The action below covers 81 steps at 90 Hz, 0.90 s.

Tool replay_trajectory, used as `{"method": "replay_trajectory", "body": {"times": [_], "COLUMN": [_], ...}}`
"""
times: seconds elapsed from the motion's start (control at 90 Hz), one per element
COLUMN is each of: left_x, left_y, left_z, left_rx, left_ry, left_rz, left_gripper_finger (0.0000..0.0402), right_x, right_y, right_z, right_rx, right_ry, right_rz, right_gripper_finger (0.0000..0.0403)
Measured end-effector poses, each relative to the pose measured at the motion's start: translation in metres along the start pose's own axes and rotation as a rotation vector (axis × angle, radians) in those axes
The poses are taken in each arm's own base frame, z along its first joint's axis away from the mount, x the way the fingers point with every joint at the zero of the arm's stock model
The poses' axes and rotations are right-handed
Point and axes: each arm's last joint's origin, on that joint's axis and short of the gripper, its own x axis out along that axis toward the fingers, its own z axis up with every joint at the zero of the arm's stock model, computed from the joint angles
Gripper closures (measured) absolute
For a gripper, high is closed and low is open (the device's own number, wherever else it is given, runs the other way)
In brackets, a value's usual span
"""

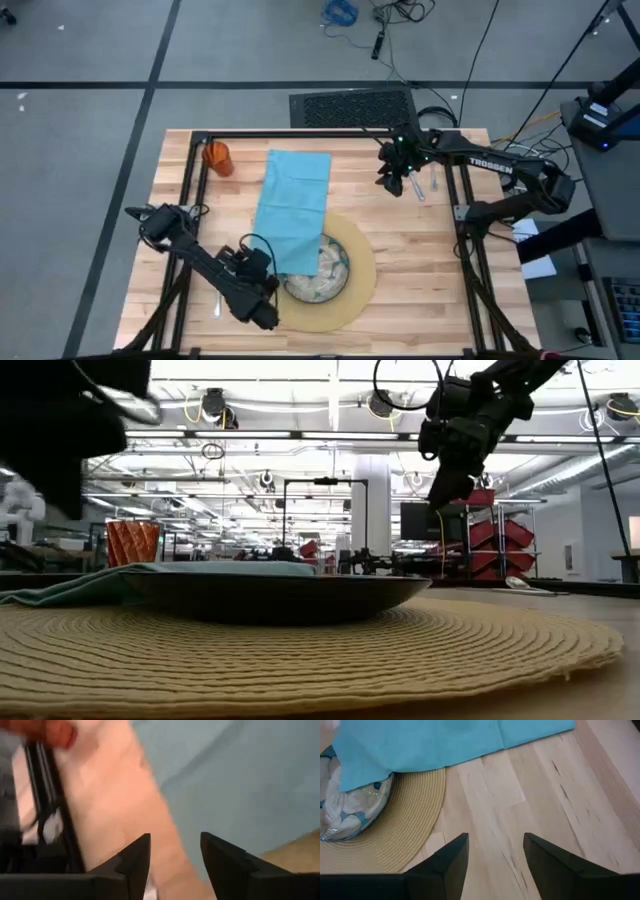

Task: Set table place
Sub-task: Fold the blue napkin

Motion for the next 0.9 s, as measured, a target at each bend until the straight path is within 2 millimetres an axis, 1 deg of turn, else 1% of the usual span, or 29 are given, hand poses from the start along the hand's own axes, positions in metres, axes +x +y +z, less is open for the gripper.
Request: {"method": "replay_trajectory", "body": {"times": [0.078, 0.144, 0.233, 0.3, 0.344, 0.422, 0.533, 0.611, 0.7, 0.8, 0.9], "left_x": [0.0, -0.001, -0.005, -0.009, -0.01, -0.011, -0.014, -0.013, -0.007, 0.004, 0.008], "left_y": [-0.006, -0.015, -0.027, -0.031, -0.031, -0.024, -0.015, -0.01, -0.006, -0.003, -0.001], "left_z": [0.001, 0.0, -0.003, -0.008, -0.011, -0.018, -0.035, -0.051, -0.066, -0.073, -0.075], "left_rx": [0.05, 0.135, 0.316, 0.43, 0.481, 0.545, 0.555, 0.557, 0.55, 0.51, 0.525], "left_ry": [-0.054, -0.067, -0.091, -0.088, -0.07, -0.013, 0.017, 0.011, 0.006, 0.05, 0.042], "left_rz": [-0.058, -0.143, -0.25, -0.303, -0.314, -0.276, -0.229, -0.21, -0.2, -0.175, -0.157], "left_gripper_finger": [0.0242, 0.0242, 0.0242, 0.0242, 0.0242, 0.0242, 0.0242, 0.0242, 0.0242, 0.0242, 0.0242], "right_x": [0.002, 0.006, 0.013, 0.017, 0.019, 0.021, 0.029, 0.041, 0.063, 0.089, 0.115], "right_y": [0.006, 0.02, 0.046, 0.07, 0.086, 0.114, 0.15, 0.172, 0.191, 0.204, 0.212], "right_z": [0.001, 0.001, 0.002, 0.004, 0.006, 0.006, 0.004, 0.001, -0.005, -0.011, -0.017], "right_rx": [0.008, -0.032, -0.103, -0.154, -0.187, -0.233, -0.258, -0.274, -0.286, -0.271, -0.261], "right_ry": [0.001, 0.012, 0.02, -0.006, -0.032, -0.077, -0.139, -0.147, -0.141, -0.152, -0.167], "right_rz": [0.013, 0.049, 0.112, 0.161, 0.203, 0.26, 0.295, 0.353, 0.379, 0.35, 0.311], "right_gripper_finger": [0.0222, 0.0222, 0.0222, 0.0222, 0.0222, 0.0222, 0.0222, 0.0222, 0.0222, 0.0222, 0.0222]}}
